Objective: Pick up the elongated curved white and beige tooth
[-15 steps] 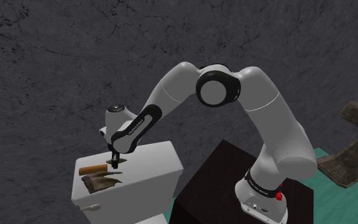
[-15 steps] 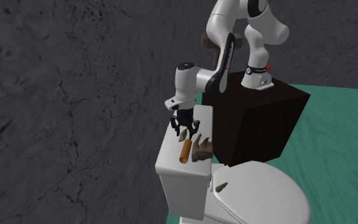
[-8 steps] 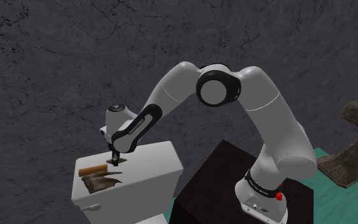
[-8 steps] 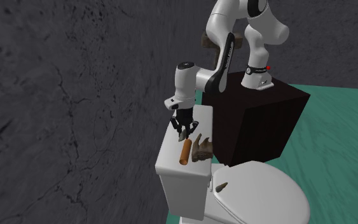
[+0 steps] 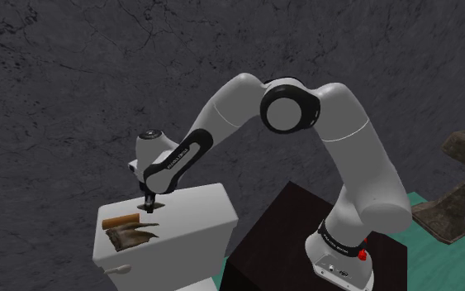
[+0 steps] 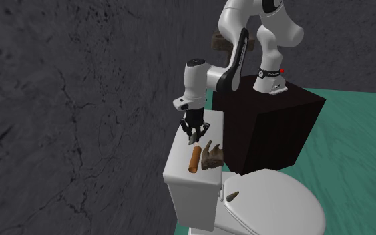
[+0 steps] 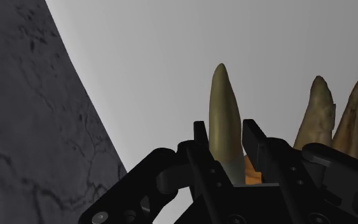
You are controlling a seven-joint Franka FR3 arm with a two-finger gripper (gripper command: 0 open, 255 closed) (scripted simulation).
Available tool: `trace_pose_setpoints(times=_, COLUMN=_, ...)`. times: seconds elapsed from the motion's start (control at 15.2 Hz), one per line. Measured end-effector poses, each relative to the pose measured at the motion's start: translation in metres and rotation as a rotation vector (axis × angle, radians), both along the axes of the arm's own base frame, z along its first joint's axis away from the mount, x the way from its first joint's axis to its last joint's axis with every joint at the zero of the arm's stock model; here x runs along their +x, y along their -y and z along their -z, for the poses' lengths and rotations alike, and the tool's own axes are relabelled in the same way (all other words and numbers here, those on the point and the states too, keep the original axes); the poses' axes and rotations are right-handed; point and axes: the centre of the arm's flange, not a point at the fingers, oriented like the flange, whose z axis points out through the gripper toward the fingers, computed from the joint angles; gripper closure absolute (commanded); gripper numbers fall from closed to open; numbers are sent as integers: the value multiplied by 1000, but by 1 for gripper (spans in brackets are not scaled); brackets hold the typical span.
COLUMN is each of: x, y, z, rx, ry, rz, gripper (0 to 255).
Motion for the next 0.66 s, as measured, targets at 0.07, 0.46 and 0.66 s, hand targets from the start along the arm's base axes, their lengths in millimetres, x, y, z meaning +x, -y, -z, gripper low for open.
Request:
trace_pose_setpoints(times=0.07, x=1, y=1, z=-5, rx=0, ry=0, rz=0, gripper=255)
trace_pose_setpoints(times=0.46, x=2, y=1, z=-37, rx=0, ry=0, rz=0, gripper=255)
trace_pose_setpoints(times=0.66, x=0, y=0, z=-50, rx=0, ry=0, rz=0, gripper=255)
